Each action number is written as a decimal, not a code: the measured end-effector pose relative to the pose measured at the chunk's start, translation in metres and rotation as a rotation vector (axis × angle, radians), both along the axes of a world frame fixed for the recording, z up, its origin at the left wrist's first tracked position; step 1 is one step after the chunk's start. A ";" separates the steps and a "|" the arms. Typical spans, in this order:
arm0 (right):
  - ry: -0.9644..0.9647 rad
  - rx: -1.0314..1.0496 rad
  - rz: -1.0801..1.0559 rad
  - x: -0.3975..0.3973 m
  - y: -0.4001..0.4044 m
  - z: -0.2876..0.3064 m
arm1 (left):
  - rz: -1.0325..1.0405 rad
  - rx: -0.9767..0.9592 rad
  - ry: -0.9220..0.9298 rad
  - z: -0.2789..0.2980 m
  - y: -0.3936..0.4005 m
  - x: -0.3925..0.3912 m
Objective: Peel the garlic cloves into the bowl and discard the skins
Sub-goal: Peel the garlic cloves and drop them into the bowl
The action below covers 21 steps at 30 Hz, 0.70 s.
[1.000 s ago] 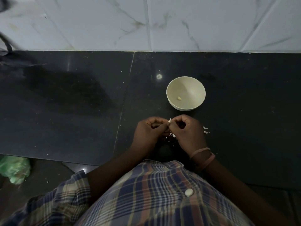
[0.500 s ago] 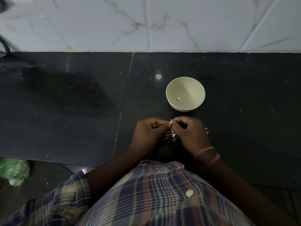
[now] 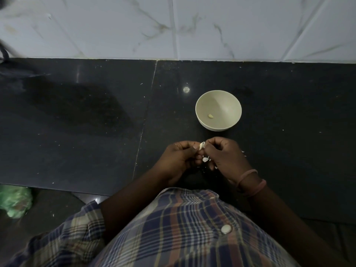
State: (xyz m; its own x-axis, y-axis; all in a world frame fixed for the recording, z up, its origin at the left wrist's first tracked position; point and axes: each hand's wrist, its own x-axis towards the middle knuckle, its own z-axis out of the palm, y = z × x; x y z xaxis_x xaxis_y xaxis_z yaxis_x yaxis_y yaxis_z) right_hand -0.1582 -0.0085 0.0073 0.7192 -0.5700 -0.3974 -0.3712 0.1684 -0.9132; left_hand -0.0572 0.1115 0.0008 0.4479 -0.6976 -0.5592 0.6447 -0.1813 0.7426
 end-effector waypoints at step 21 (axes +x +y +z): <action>-0.052 -0.166 -0.015 -0.005 -0.004 0.008 | 0.018 0.052 -0.275 0.000 0.001 0.006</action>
State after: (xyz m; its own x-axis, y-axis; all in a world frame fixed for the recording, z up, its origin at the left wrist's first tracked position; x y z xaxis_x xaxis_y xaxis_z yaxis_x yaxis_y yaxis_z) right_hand -0.1631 -0.0120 0.0150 0.7275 -0.6352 -0.2594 -0.3213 0.0187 -0.9468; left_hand -0.0516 0.1127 0.0010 0.6000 -0.6619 -0.4493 0.4232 -0.2140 0.8804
